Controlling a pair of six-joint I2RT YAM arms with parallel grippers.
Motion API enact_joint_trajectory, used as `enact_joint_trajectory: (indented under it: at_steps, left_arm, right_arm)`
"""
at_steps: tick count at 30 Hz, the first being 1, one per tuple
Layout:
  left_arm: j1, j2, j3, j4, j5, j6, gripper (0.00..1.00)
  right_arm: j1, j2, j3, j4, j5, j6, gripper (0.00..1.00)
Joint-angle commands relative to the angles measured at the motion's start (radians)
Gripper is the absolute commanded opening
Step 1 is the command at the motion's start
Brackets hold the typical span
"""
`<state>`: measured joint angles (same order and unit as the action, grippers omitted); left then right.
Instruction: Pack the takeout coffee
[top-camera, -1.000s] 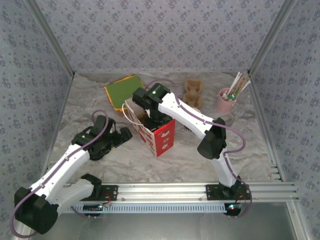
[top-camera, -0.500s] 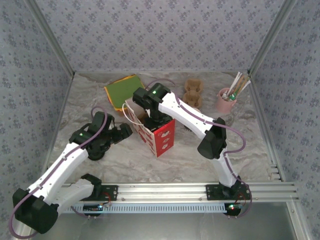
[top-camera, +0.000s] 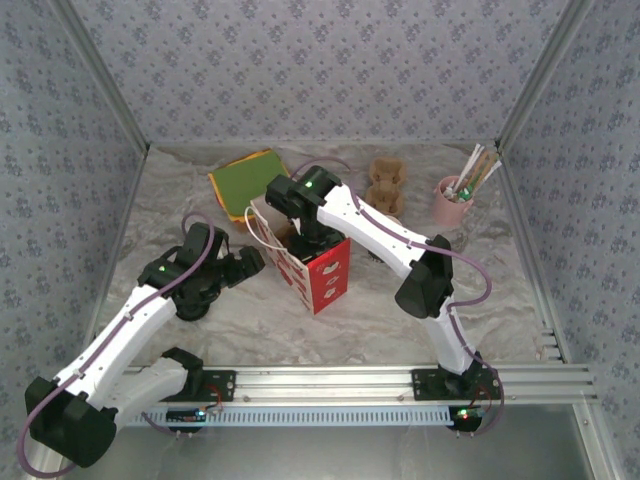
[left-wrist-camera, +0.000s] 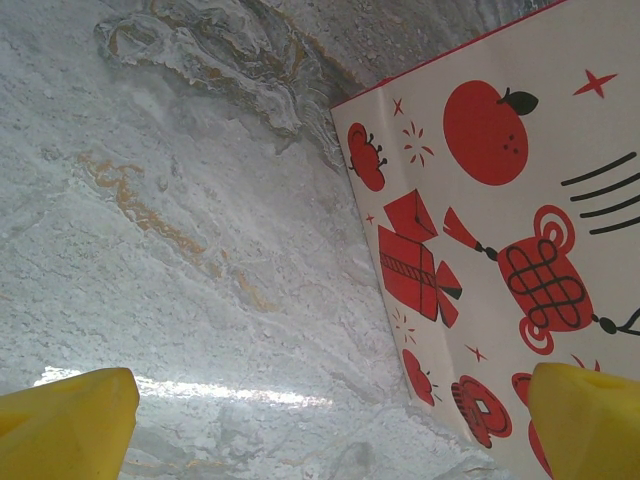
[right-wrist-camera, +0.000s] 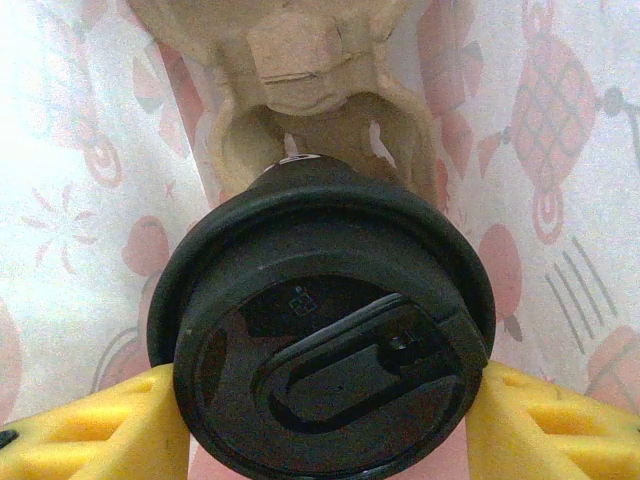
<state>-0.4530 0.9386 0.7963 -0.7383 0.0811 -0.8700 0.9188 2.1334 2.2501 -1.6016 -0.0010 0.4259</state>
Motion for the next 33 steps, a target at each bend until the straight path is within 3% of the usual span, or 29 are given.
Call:
enact_joint_trajectory:
  at_steps: [1,33]
  left_arm:
    - [0.004,-0.005,0.042,-0.028,-0.014,0.027,1.00]
    - [0.004,-0.029,0.043,-0.033,-0.022,0.035,1.00]
  right_arm:
    - [-0.006,-0.033,-0.006,-0.058,0.002,0.019,0.63]
    - [-0.026,-0.044,0.007,-0.059,0.022,0.022,0.63]
